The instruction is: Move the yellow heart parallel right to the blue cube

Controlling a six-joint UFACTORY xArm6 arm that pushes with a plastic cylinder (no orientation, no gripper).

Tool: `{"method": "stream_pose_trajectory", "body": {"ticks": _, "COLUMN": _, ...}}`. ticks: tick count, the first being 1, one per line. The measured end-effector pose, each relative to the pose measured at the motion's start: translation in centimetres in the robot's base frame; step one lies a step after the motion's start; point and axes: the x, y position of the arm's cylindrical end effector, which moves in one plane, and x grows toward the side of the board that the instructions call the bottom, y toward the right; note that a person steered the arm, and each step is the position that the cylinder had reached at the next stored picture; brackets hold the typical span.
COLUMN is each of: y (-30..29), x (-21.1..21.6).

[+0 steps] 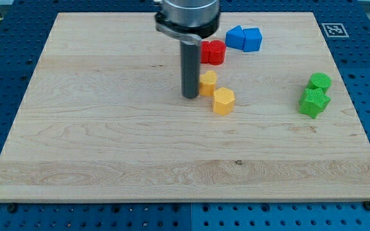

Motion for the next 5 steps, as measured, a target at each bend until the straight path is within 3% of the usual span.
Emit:
{"method": "stream_pose_trajectory", "body": {"ticks": 2, "y": 7.8, "x": -1.1}}
{"method": "stream_pose_trajectory", "body": {"ticks": 3, "y": 10.5, "x": -3.8}}
{"method": "stream_pose_trajectory", "body": {"ticks": 5, "y": 9.8, "x": -2.5}}
